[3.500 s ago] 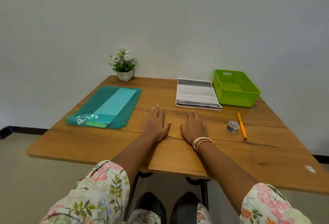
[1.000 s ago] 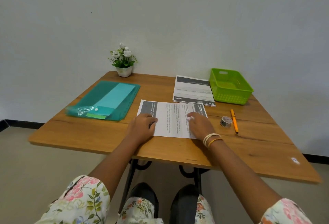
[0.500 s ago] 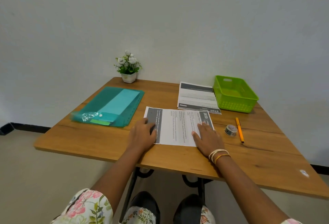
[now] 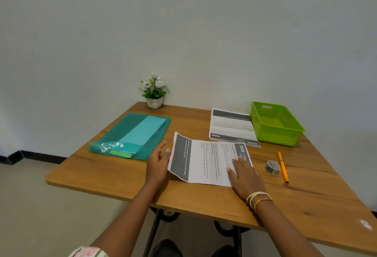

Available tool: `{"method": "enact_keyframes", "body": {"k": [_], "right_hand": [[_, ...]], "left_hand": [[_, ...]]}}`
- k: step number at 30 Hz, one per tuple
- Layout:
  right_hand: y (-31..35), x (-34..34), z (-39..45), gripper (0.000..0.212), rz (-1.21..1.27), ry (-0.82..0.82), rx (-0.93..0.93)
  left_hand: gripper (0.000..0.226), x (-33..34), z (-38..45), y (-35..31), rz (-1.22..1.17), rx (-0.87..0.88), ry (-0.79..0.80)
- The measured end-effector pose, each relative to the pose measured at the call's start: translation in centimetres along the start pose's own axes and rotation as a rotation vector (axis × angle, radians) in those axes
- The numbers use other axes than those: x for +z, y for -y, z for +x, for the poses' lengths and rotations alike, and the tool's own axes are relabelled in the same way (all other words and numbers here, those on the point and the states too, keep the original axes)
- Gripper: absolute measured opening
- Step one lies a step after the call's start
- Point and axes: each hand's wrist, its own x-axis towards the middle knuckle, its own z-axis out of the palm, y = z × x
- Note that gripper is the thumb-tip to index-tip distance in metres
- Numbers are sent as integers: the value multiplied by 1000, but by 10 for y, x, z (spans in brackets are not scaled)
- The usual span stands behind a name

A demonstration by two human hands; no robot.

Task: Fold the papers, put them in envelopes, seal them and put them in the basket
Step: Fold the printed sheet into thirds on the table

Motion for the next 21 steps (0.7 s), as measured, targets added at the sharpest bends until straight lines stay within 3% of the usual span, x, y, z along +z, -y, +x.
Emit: {"method": "enact_keyframes", "body": {"k": [3,6,9,15,19,21], "right_hand": [[3,-2,-2,52,17,1,-18],[12,-1,-6,52,33,16,-31],[22,1,-10,52,49,26,-47],[36,0,-10,52,117,54,-56],[45,-6,-18,48,222,-30,-77],[54,-8,-23,45,280,-37,-137]], "left_hand": [[34,-2,-4,-4,-184,-62,27],[32,0,-7,-3,-132,-43,112],[33,2,-13,0,58,51,240],[36,6,-20,2,704,290,373],[36,9,-22,3,840,320,388],[38,15,-26,3,923,335,313]]}}
